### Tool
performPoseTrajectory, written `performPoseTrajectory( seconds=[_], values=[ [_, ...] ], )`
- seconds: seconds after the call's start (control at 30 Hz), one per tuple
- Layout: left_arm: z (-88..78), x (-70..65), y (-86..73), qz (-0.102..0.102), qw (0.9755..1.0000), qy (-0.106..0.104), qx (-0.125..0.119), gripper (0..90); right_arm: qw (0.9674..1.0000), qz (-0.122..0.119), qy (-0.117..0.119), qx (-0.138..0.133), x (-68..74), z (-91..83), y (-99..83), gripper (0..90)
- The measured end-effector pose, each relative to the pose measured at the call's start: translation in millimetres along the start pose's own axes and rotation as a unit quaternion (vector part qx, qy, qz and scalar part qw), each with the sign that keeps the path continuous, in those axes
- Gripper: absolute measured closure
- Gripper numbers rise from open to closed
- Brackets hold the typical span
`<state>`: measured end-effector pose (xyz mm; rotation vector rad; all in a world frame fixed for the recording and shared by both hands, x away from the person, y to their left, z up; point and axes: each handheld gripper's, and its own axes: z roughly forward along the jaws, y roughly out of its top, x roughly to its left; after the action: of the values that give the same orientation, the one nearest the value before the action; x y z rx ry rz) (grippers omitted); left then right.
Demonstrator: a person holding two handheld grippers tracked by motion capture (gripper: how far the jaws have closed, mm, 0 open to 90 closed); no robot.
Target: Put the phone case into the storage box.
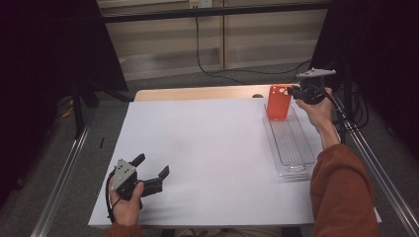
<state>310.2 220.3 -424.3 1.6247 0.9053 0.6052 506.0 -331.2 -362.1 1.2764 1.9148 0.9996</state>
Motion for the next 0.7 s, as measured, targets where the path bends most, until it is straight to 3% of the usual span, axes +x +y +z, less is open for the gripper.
performPoseTrajectory(
  seconds=[0.7],
  values=[
    [-0.2,0.3,-0.2,0.002,1.0000,0.001,0.001,3.3,0.9998,0.017,-0.006,0.000,-3.4,9.1,2.5,80.5]
  ],
)
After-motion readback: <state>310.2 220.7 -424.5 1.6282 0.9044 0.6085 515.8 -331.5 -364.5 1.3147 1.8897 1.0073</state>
